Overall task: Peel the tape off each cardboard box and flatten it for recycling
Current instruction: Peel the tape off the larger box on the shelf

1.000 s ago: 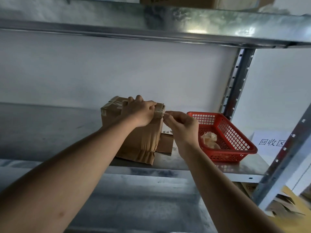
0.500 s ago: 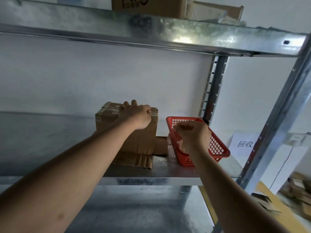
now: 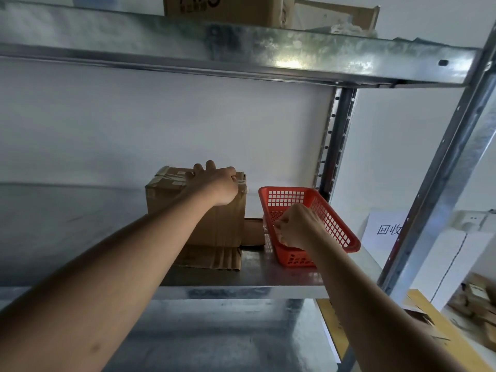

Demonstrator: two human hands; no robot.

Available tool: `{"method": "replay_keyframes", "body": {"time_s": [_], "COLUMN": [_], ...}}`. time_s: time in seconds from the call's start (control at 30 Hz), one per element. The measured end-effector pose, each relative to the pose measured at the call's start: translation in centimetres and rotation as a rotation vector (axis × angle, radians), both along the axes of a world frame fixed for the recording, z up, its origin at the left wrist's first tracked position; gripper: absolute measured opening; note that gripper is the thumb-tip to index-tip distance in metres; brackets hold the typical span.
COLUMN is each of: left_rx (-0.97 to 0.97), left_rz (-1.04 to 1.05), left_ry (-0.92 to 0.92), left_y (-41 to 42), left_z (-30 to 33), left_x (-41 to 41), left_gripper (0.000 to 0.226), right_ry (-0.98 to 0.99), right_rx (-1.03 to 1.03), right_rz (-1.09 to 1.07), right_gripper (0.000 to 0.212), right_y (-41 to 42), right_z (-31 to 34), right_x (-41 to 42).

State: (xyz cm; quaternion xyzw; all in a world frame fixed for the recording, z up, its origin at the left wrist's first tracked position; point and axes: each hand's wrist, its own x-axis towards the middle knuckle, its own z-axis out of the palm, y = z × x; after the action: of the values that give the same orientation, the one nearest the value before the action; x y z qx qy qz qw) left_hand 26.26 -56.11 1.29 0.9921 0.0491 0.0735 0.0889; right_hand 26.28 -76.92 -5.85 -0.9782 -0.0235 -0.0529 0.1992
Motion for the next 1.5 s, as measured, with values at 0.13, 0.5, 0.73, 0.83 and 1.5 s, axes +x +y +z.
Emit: {"method": "replay_keyframes", "body": {"time_s": [0.13, 0.5, 0.73, 0.83, 1.5], "left_rx": [0.01, 0.032, 0.009, 0.007, 0.036], "left_rz": [-0.001, -0.006, -0.021, -0.021, -0.035], "left_ry": [0.002, 0.004, 0.002, -0.002, -0.011], "left_y": [0.0, -0.2, 0.4, 0.4, 0.4], "left_z": [0.1, 0.0, -0.3, -0.4, -0.4], "left_x": [-0.2, -0.5, -0.4, -0.3, -0.6], "left_gripper": [0.046, 0.045, 0.045, 0.045, 0.045], "right_ry": [-0.02, -0.063, -0.181, -0.175, -0.45], "right_rx": [0.086, 0.424, 0.128, 0.015, 0.487], "right_rz": [0.013, 0.093, 0.059, 0.12, 0.056], "right_gripper": [0.015, 0.013, 0.015, 0.017, 0.03], "right_y": [-0.3, -1.1, -1.0, -0.9, -0.2], "right_z": [0.4, 1.4, 1.1, 1.2, 1.7], "right_x": [-0.2, -2.1, -2.3, -2.4, -2.9]}}
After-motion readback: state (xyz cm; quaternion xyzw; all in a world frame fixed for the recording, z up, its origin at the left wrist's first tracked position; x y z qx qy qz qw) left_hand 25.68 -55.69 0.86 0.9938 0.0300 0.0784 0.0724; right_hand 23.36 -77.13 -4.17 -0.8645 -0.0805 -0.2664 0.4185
